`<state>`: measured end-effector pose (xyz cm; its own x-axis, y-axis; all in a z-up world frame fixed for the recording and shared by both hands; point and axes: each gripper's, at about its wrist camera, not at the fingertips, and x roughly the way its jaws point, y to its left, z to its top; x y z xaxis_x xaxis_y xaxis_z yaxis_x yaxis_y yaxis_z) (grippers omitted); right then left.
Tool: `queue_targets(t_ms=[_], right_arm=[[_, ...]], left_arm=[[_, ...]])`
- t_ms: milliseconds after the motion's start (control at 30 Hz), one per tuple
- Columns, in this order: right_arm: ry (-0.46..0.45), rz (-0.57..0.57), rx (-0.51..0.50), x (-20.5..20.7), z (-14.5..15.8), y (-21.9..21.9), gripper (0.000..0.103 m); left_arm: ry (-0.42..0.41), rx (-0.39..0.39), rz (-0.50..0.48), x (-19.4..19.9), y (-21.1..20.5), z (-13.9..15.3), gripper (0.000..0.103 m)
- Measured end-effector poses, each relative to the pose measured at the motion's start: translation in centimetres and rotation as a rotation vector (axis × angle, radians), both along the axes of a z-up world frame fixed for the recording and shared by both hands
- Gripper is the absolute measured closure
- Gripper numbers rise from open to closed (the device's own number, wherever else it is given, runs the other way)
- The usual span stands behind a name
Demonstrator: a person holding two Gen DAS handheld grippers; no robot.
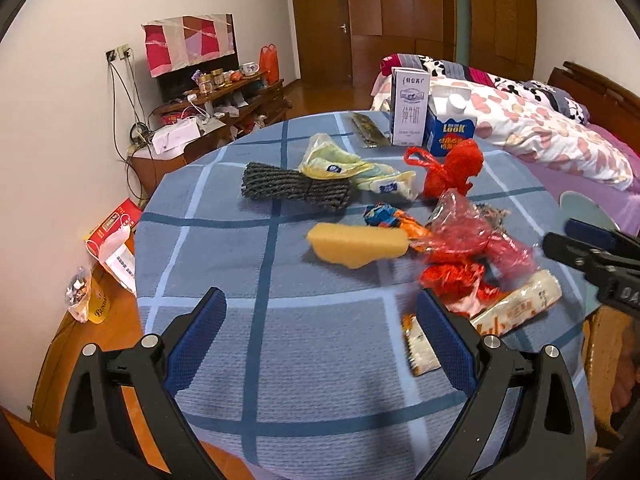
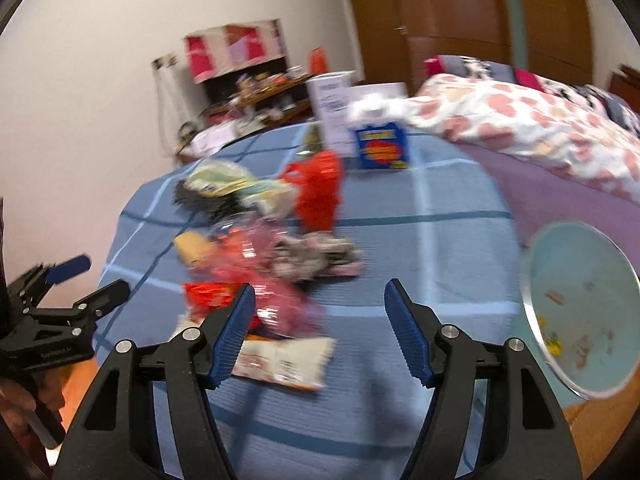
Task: Collect trash
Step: 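Return both open tools to the table over the remaining trash, then grasp the pink plastic bag with the right tool while the left tool grasps the orange-red wrapper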
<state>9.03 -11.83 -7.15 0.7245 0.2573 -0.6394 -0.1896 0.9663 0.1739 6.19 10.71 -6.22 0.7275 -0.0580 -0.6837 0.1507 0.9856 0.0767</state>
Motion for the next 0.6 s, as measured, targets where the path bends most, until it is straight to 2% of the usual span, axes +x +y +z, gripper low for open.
queue_targets(t_ms=[200, 267, 300, 467, 600], right_arm=[[0.047, 0.077, -0.076, 2.3, -1.5, 3.3, 0.038], [0.068, 0.090, -0.090, 2.9, -2.1, 3.8, 0.052], [0.082, 0.097, -0.088, 3.1, -2.4, 3.9, 0.063], [0.082, 0.110, -0.093, 3.1, -2.6, 4.2, 0.067], [0.034, 0.090, -0.049, 2.3, -0.8, 3.4, 0.067]], left_arm=[[0.006, -0.014, -0.023, 0.0, 0.6, -0.4, 0.009], [0.012, -0.027, -0.020, 0.1, 1.0, -0.6, 0.010], [0.016, -0.034, -0.019, 0.2, 1.1, -0.7, 0.010], [0.016, -0.056, -0.019, 0.3, 1.4, -0.8, 0.010], [0.002, -0.066, -0.038, 0.1, 0.7, -0.4, 0.010]])
